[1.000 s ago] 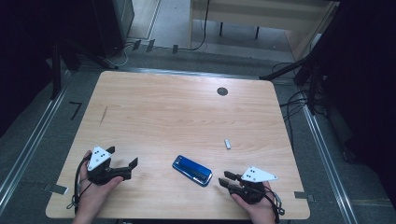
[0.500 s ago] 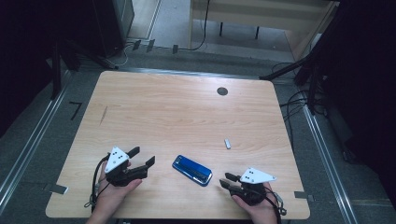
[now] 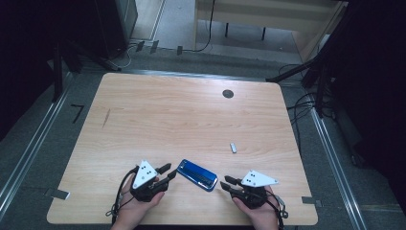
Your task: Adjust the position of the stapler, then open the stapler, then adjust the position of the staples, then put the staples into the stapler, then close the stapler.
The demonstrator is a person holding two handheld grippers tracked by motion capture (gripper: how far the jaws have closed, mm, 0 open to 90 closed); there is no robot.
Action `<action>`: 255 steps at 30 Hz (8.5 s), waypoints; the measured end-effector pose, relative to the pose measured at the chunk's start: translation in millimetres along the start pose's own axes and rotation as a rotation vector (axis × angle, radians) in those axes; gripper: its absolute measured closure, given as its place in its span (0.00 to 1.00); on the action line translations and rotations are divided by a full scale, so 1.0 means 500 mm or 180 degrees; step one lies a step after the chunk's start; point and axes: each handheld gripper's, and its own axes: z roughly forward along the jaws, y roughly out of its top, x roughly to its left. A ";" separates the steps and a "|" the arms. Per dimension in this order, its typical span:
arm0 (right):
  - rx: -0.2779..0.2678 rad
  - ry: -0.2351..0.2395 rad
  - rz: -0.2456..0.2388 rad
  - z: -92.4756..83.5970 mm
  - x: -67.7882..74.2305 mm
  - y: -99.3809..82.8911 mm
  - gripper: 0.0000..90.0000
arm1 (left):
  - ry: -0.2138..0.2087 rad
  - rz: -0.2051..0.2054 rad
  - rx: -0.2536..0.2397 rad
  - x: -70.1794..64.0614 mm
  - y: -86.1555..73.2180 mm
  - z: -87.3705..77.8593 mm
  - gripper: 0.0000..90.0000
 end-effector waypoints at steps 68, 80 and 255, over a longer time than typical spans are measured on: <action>-0.0148 0.0169 -0.0079 0.014 0.027 0.054 1.00 | -0.0225 0.0257 0.0644 -0.092 0.011 0.108 1.00; -0.0280 0.0127 -0.0225 0.010 0.047 0.092 1.00 | -0.0219 0.0294 0.0647 -0.094 0.011 0.108 1.00; 0.0213 0.0371 -0.0485 0.246 0.084 0.236 1.00 | -0.0180 0.0390 0.0631 -0.101 0.010 0.108 1.00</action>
